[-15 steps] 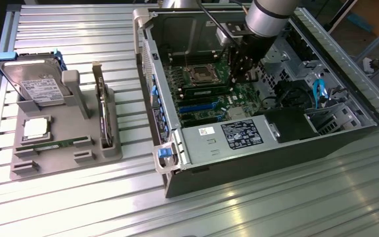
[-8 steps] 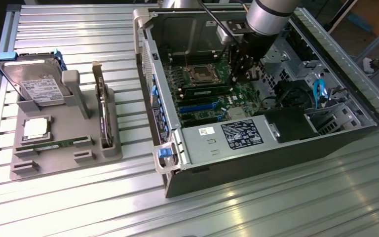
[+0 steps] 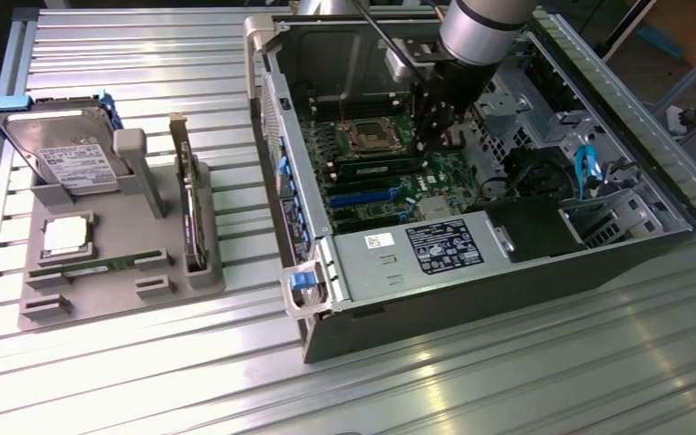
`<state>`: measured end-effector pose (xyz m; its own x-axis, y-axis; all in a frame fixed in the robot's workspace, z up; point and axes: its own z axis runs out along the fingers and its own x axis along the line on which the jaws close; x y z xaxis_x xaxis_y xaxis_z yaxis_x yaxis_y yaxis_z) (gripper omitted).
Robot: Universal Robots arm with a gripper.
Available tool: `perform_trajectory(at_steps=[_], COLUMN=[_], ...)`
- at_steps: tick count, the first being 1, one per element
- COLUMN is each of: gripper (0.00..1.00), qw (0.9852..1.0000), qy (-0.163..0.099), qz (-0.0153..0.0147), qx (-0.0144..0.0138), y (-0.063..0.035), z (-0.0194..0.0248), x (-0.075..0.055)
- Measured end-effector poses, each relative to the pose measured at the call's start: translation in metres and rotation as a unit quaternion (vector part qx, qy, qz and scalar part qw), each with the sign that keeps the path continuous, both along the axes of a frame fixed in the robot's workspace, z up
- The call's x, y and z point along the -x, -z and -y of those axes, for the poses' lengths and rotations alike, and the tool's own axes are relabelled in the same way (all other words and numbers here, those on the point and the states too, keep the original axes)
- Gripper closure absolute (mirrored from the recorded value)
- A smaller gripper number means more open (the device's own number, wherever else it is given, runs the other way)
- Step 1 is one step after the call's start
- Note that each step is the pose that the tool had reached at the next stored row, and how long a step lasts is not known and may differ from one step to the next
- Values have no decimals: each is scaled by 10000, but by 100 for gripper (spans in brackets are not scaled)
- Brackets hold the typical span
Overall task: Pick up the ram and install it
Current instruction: 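Press down the ram until it locks into place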
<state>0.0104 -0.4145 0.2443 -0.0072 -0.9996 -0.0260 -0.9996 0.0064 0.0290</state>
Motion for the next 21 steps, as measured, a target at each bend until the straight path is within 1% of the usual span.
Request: perform_trajectory(at_steps=[1,8,12,13,18,21], gripper=[89,89,89,89,89,89], qw=[10000,10000,10000,10000,10000,10000], qy=[0,3,5,5,5,5], qz=[5,23,29,30,30,30], qx=[0,0,0,0,0,0], y=[0,3,4,4,4,23], z=[0,0,0,0,0,0], x=[95,413,549,600,613,613])
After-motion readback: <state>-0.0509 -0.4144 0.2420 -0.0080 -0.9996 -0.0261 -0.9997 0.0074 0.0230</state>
